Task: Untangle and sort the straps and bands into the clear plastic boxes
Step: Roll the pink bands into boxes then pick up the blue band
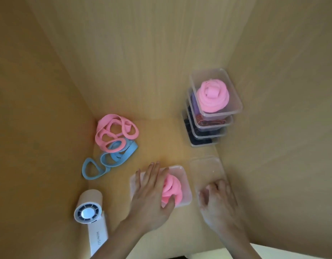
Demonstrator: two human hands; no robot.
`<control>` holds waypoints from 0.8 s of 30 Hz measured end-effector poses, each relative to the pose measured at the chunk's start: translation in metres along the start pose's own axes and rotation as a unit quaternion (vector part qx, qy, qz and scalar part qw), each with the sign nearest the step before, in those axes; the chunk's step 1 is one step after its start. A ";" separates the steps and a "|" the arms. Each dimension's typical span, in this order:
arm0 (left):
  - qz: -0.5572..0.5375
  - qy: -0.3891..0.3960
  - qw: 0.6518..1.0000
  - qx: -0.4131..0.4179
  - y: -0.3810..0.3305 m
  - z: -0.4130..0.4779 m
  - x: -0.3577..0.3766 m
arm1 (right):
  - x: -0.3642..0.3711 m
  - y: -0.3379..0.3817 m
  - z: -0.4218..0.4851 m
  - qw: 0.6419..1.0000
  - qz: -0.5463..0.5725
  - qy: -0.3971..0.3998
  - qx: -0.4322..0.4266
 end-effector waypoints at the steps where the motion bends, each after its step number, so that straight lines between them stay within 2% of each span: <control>1: 0.020 0.006 1.000 0.003 0.000 0.000 0.002 | -0.001 0.002 -0.001 1.000 0.003 -0.007 0.002; 8: 0.069 0.023 0.997 0.012 0.002 0.002 0.009 | 0.001 0.018 -0.004 0.999 0.009 -0.041 -0.031; 20: 0.073 0.009 0.997 0.023 0.000 0.002 0.009 | 0.000 0.019 -0.016 0.995 0.063 -0.052 0.058; 24: 0.053 -0.008 0.998 0.021 0.000 0.002 0.007 | -0.014 0.018 -0.022 0.989 0.108 -0.087 0.046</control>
Point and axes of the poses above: each hand's wrist, its own z-axis towards the middle knuckle, its own x-axis out of the palm, y = z × x, the point moved 2 cm from there along z, towards the middle knuckle, and after that the axes turned 7 degrees about -x, right-handed, at the moved point
